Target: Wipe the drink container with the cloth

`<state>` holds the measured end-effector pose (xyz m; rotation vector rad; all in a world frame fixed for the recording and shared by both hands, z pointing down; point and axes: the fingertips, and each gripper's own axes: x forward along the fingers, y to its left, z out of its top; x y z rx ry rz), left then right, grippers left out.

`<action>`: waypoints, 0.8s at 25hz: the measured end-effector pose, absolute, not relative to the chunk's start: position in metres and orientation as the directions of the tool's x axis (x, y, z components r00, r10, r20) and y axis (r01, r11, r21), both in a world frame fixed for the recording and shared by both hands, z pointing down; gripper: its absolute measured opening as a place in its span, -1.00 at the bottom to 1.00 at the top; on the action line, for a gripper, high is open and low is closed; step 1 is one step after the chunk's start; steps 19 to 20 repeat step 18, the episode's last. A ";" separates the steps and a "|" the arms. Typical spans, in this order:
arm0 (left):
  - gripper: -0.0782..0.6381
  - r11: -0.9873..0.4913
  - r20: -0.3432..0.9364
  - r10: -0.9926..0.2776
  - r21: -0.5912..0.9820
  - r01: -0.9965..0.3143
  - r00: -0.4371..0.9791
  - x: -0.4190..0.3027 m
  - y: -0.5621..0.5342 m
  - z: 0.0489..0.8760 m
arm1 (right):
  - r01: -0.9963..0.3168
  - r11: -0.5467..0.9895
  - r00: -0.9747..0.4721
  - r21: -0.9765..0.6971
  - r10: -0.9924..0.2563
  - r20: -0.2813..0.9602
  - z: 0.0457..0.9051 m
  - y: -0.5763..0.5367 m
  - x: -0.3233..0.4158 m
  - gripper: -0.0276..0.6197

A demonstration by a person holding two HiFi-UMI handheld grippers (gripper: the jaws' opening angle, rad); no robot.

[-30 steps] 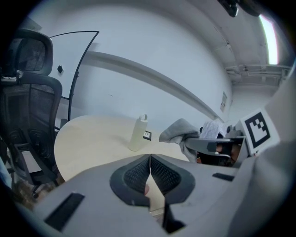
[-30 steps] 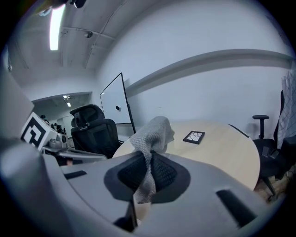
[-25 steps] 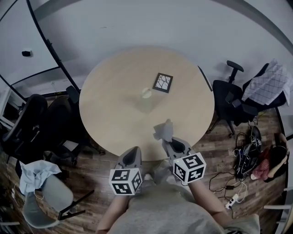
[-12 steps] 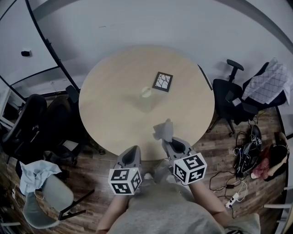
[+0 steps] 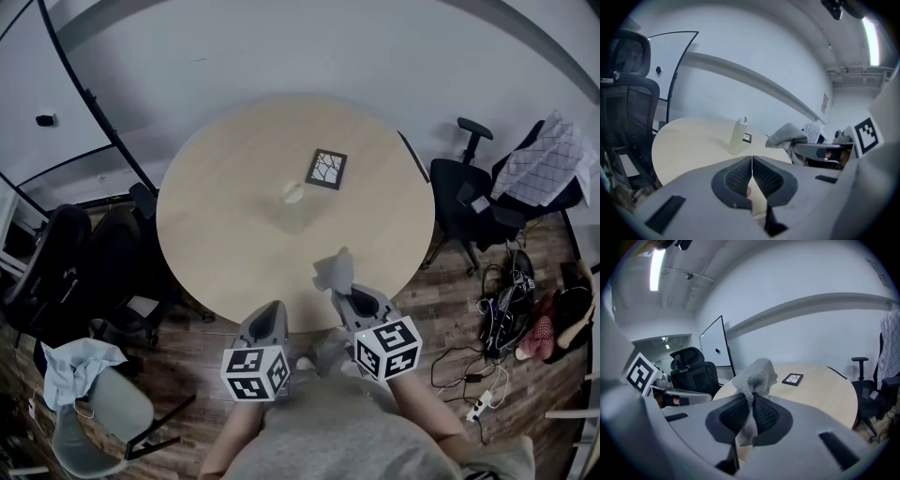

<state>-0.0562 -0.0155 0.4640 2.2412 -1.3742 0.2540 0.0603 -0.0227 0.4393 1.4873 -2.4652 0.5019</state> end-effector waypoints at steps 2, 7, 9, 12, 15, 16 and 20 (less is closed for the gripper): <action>-0.77 -0.373 0.403 -0.781 0.312 -0.874 0.477 -0.055 -0.016 0.464 | -0.884 0.434 -0.468 -0.175 -0.809 0.355 0.439 -0.022 0.060 -0.88; -0.77 -0.378 0.402 -0.779 0.311 -0.872 0.482 -0.052 -0.018 0.464 | -0.883 0.435 -0.469 -0.177 -0.811 0.351 0.437 -0.023 0.062 -0.88; -0.77 -0.381 0.401 -0.778 0.311 -0.871 0.483 -0.050 -0.018 0.463 | -0.883 0.436 -0.469 -0.175 -0.812 0.348 0.436 -0.023 0.063 -0.88; -0.77 -0.382 0.402 -0.776 0.312 -0.870 0.485 -0.048 -0.018 0.464 | -0.883 0.436 -0.470 -0.174 -0.812 0.346 0.435 -0.023 0.066 -0.88; -0.77 -0.381 0.404 -0.775 0.314 -0.870 0.486 -0.046 -0.018 0.464 | -0.881 0.438 -0.473 -0.178 -0.810 0.347 0.435 -0.023 0.067 -0.88; -0.77 -0.381 0.404 -0.775 0.315 -0.870 0.486 -0.045 -0.018 0.464 | -0.880 0.439 -0.474 -0.179 -0.809 0.347 0.435 -0.023 0.067 -0.88; -0.77 -0.379 0.404 -0.775 0.316 -0.870 0.485 -0.045 -0.019 0.465 | -0.880 0.441 -0.476 -0.179 -0.808 0.347 0.436 -0.023 0.068 -0.88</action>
